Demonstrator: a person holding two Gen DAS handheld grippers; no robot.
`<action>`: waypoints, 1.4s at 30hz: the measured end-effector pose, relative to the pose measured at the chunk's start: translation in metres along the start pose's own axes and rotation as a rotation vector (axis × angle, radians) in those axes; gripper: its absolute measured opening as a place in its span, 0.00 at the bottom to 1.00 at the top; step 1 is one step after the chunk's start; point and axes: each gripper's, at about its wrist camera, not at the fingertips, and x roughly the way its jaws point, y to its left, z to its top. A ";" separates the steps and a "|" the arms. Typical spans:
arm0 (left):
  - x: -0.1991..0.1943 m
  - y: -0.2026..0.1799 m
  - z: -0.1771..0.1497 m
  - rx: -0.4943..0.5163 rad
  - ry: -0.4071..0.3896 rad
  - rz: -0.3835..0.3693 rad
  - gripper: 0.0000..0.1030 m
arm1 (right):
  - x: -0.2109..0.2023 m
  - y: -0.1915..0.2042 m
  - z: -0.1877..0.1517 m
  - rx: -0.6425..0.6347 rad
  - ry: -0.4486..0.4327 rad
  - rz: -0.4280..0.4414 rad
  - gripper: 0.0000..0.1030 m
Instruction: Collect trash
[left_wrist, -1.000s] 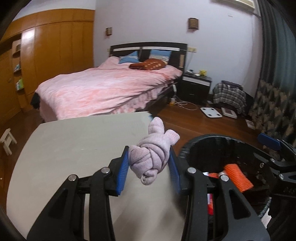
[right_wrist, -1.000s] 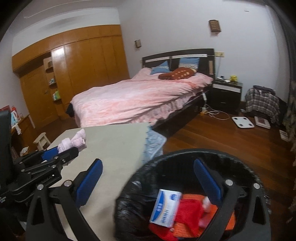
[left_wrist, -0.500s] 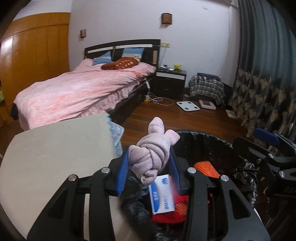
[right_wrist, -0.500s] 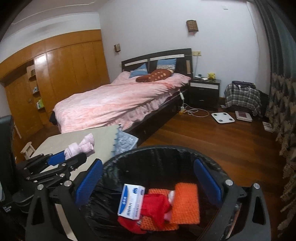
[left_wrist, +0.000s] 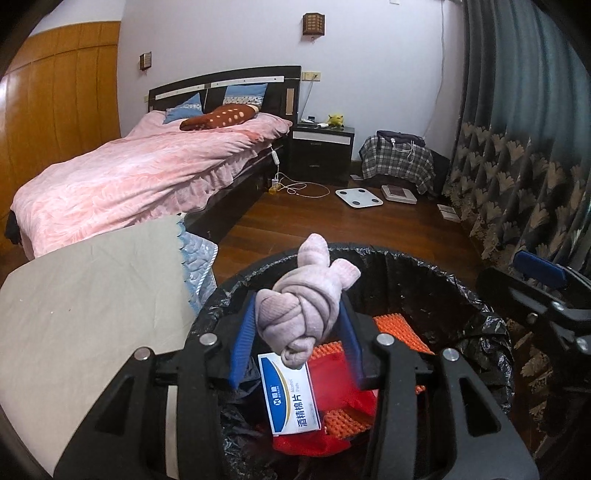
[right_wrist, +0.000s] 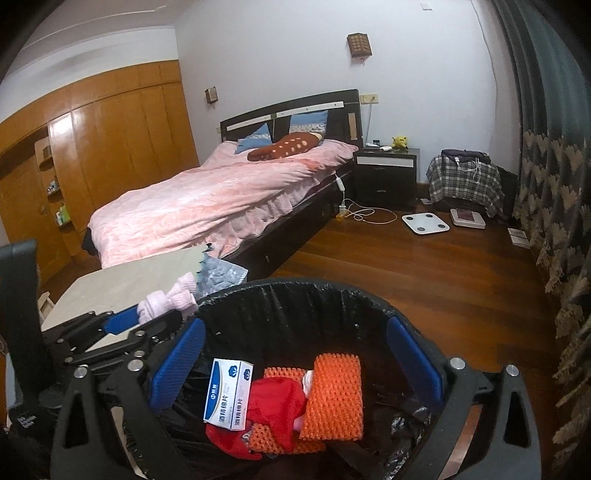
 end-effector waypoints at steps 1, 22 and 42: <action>-0.001 0.001 0.000 0.001 -0.001 -0.001 0.44 | 0.001 -0.001 0.000 0.001 0.002 -0.001 0.94; -0.057 0.034 0.010 -0.018 -0.052 0.083 0.90 | -0.018 0.016 0.010 -0.037 -0.008 0.028 0.94; -0.157 0.048 0.007 -0.052 -0.134 0.168 0.94 | -0.081 0.066 0.020 -0.102 -0.039 0.118 0.94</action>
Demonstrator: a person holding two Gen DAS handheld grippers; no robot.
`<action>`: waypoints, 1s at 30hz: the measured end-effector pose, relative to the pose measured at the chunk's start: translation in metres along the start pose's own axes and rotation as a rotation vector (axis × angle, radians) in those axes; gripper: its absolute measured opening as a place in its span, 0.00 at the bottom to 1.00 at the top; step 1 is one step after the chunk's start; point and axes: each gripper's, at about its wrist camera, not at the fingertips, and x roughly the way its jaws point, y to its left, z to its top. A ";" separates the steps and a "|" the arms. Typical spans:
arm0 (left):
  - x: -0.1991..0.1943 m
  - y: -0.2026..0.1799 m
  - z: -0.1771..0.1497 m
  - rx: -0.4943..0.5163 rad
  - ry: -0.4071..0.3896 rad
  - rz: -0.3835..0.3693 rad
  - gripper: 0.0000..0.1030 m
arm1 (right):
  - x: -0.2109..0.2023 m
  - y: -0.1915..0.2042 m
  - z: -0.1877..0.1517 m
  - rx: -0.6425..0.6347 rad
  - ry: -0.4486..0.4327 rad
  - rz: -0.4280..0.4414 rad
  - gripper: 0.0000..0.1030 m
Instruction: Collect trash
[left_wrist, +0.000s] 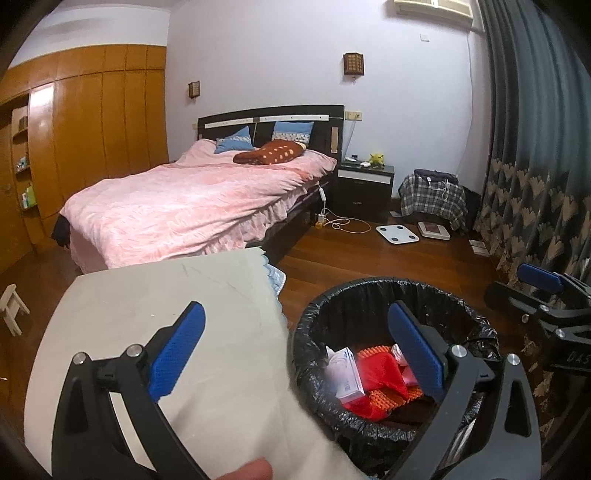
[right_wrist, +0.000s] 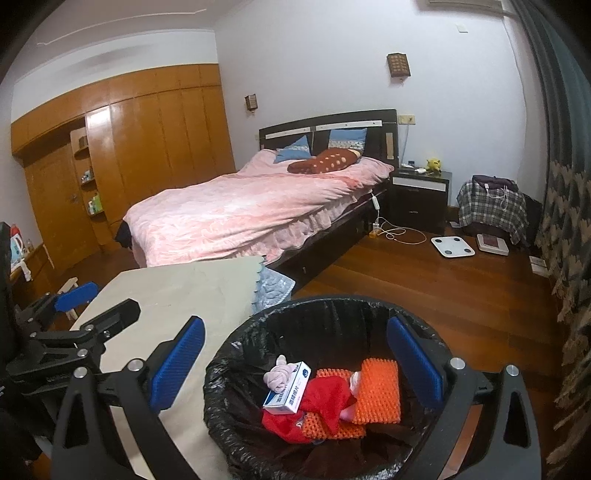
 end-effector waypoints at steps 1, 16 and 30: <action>-0.003 0.000 0.000 0.001 -0.003 0.004 0.95 | -0.001 0.002 0.000 -0.002 0.001 0.002 0.94; -0.028 0.002 -0.002 -0.003 -0.029 0.024 0.95 | -0.014 0.011 0.001 -0.016 -0.014 0.028 0.94; -0.035 0.005 0.000 -0.003 -0.039 0.028 0.95 | -0.016 0.014 0.002 -0.019 -0.016 0.029 0.94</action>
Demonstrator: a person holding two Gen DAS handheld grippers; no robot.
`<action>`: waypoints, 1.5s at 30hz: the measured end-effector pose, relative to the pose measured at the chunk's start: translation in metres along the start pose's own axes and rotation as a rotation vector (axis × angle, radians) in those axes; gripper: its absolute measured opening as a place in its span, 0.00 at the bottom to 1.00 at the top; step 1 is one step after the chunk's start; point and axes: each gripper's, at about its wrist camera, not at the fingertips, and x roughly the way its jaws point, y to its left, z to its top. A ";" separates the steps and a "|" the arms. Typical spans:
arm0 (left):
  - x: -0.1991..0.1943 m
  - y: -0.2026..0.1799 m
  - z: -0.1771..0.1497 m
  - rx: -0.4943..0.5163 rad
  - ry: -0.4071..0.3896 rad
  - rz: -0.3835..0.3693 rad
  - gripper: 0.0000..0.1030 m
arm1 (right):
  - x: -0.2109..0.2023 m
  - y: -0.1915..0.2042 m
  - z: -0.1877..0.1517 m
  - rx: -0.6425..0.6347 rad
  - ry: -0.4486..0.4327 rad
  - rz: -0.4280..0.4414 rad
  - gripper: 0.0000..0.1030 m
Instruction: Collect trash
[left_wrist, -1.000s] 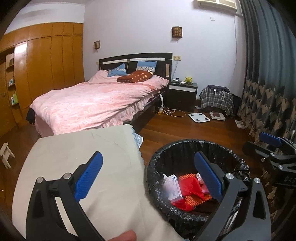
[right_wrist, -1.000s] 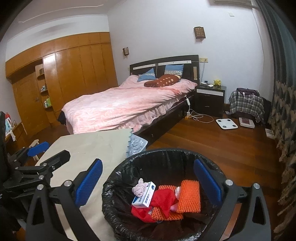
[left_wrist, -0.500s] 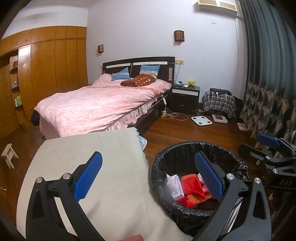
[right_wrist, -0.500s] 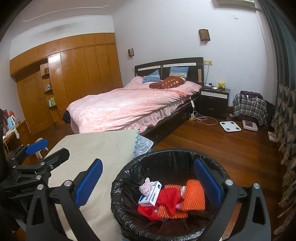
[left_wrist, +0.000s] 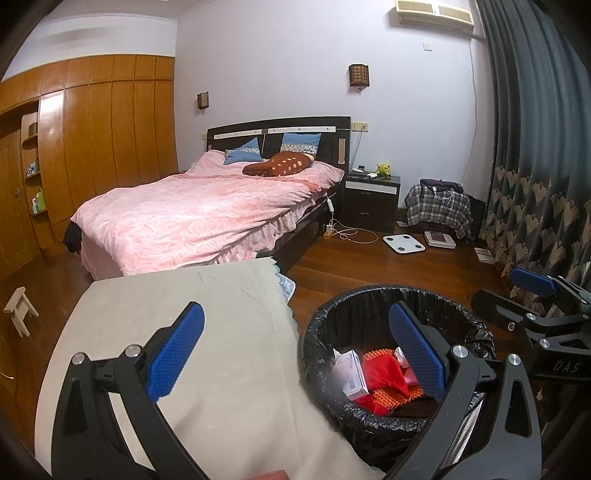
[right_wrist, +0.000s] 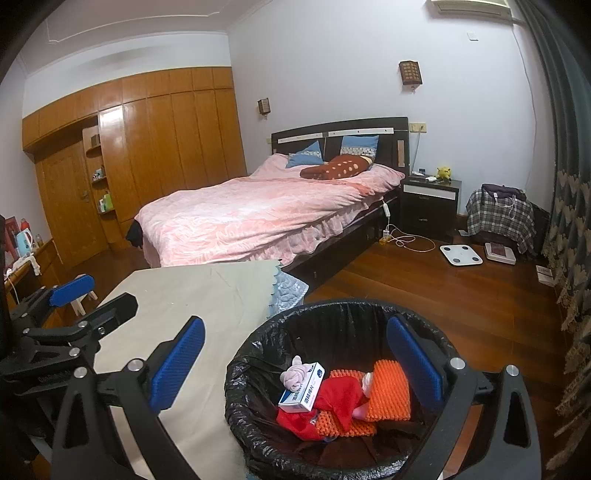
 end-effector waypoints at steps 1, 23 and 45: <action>0.000 0.000 0.000 -0.001 0.000 0.000 0.95 | 0.000 0.000 0.000 -0.002 -0.001 0.000 0.94; -0.002 0.001 0.002 -0.002 -0.002 0.006 0.95 | -0.001 0.004 0.001 -0.004 0.001 0.001 0.94; -0.002 0.002 0.003 -0.003 -0.002 0.008 0.95 | 0.000 0.006 -0.001 -0.005 -0.001 0.000 0.94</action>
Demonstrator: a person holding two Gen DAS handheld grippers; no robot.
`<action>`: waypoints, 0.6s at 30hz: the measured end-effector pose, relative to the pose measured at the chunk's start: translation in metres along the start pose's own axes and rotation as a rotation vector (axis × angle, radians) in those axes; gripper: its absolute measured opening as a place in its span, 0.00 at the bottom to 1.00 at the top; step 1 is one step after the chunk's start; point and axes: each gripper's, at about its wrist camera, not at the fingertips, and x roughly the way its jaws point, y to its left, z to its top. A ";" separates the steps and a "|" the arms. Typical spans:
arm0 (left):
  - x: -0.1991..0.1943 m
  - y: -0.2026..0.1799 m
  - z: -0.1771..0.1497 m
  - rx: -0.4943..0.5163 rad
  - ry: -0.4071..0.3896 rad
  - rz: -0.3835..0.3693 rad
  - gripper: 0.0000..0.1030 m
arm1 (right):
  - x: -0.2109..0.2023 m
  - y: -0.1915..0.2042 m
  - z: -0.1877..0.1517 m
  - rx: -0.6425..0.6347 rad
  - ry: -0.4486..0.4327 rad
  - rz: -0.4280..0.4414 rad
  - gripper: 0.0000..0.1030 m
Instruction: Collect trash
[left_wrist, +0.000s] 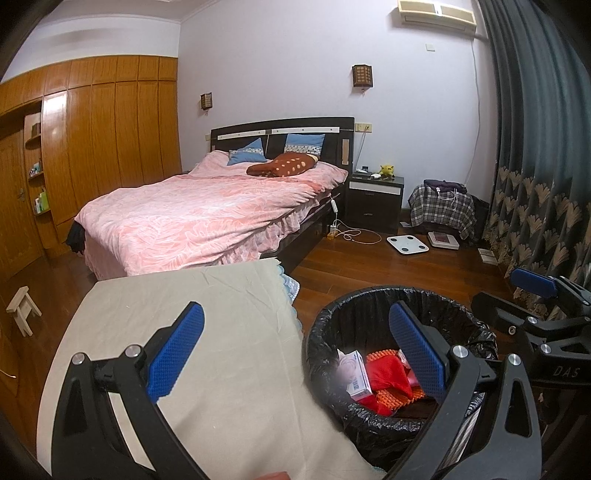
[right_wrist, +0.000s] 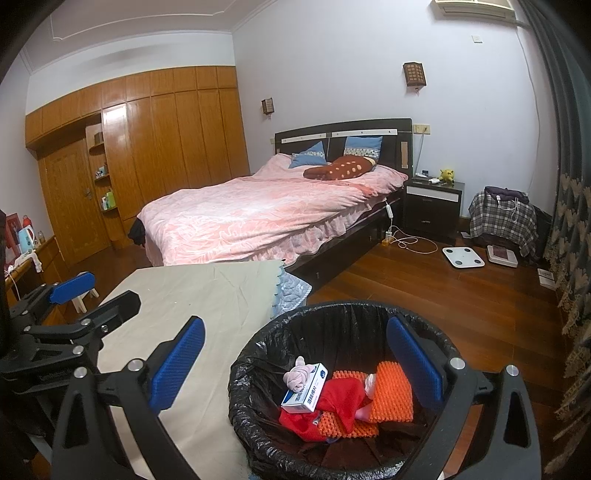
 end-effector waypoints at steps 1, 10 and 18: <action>0.000 0.000 0.000 0.000 0.000 0.000 0.95 | 0.000 0.000 0.000 0.000 0.001 0.000 0.94; 0.000 0.001 0.000 0.000 0.001 0.001 0.95 | 0.000 0.005 0.002 0.000 0.004 0.004 0.94; 0.000 0.001 0.001 0.002 0.002 0.002 0.95 | 0.000 0.006 0.002 -0.001 0.005 0.004 0.94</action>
